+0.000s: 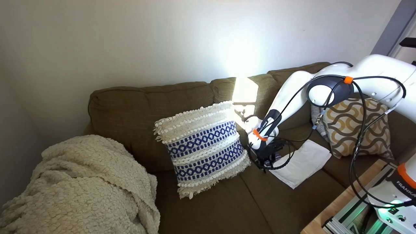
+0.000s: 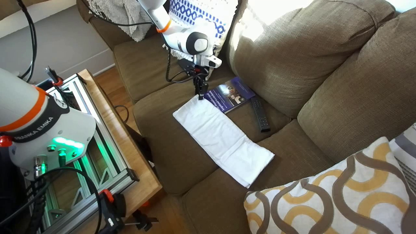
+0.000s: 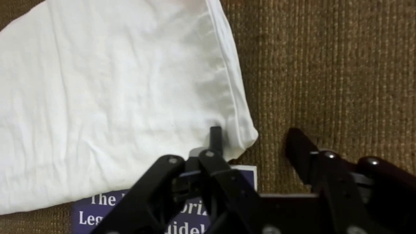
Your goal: Hang the white towel on the backrest of the sofa
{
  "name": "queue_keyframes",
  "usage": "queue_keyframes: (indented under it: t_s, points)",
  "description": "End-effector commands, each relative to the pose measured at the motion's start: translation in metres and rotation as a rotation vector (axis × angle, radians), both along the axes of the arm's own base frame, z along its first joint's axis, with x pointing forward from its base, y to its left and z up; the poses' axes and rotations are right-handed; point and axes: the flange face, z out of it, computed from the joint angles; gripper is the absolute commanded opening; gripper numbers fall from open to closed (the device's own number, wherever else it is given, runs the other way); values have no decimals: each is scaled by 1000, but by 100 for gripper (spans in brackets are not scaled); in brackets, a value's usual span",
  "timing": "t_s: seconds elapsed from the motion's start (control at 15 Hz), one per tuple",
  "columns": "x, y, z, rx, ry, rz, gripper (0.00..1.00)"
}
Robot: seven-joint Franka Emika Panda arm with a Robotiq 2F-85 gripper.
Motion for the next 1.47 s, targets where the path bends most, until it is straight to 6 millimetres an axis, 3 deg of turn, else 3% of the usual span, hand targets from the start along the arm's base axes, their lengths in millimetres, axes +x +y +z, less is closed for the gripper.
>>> queue_keyframes:
  t_s: [0.0, 0.07, 0.13, 0.27, 0.67, 0.93, 1.4]
  points:
    - [-6, -9, -8, -23, 62, -1, 81]
    - [-8, -11, -7, -27, 78, -1, 85]
    - [-9, -13, -6, -32, 89, -2, 45]
    - [-11, -16, -5, -43, 109, -4, 47]
    - [-11, -22, 6, -82, 106, -3, 1]
    - [-7, -20, 32, -113, 65, 20, 1]
    - [-34, -3, 123, -165, -33, 12, 1]
